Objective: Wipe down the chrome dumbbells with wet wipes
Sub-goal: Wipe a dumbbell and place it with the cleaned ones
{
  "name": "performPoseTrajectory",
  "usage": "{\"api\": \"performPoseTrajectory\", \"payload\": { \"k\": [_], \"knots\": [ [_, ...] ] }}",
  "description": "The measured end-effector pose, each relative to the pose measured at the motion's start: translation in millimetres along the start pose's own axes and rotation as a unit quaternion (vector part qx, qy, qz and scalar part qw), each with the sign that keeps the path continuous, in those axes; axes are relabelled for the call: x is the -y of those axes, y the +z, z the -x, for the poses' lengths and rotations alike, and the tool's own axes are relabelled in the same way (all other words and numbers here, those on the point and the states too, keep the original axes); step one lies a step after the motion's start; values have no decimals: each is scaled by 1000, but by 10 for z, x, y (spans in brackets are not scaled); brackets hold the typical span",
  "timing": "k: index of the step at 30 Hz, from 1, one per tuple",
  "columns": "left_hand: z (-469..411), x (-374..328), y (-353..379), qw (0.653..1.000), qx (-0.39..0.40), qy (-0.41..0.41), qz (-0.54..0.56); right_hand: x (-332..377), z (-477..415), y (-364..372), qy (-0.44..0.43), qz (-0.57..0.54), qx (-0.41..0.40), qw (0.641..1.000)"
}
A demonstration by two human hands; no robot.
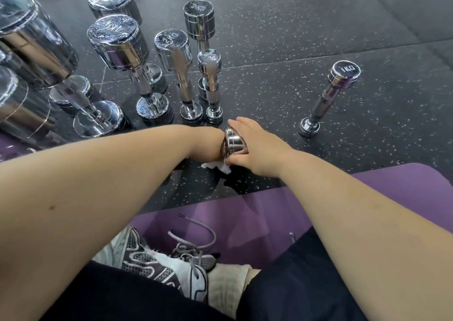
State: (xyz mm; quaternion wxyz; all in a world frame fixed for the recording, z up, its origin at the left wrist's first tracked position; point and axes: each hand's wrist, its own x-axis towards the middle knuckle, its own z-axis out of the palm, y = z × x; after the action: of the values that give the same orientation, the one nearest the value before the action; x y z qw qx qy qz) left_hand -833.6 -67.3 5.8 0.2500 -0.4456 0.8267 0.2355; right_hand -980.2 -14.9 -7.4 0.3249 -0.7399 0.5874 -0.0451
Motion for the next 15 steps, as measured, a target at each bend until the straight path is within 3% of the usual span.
{"api": "performPoseTrajectory", "payload": {
  "k": [5, 7, 10, 13, 15],
  "knots": [
    [275, 334, -45, 983, 119, -84, -111, 7, 13, -6, 2, -7, 12, 1000],
    [373, 379, -67, 971, 130, -105, -170, 22, 26, -11, 6, -9, 16, 1000],
    [408, 133, -112, 968, 97, -92, -210, 26, 23, -8, 8, -6, 14, 1000],
    [243, -112, -16, 991, -9, -26, -131, 34, 4, -12, 9, 1, 9, 1000],
    [219, -62, 33, 993, -22, -38, -111, 38, 5, -19, 10, 0, 10, 1000]
  ]
}}
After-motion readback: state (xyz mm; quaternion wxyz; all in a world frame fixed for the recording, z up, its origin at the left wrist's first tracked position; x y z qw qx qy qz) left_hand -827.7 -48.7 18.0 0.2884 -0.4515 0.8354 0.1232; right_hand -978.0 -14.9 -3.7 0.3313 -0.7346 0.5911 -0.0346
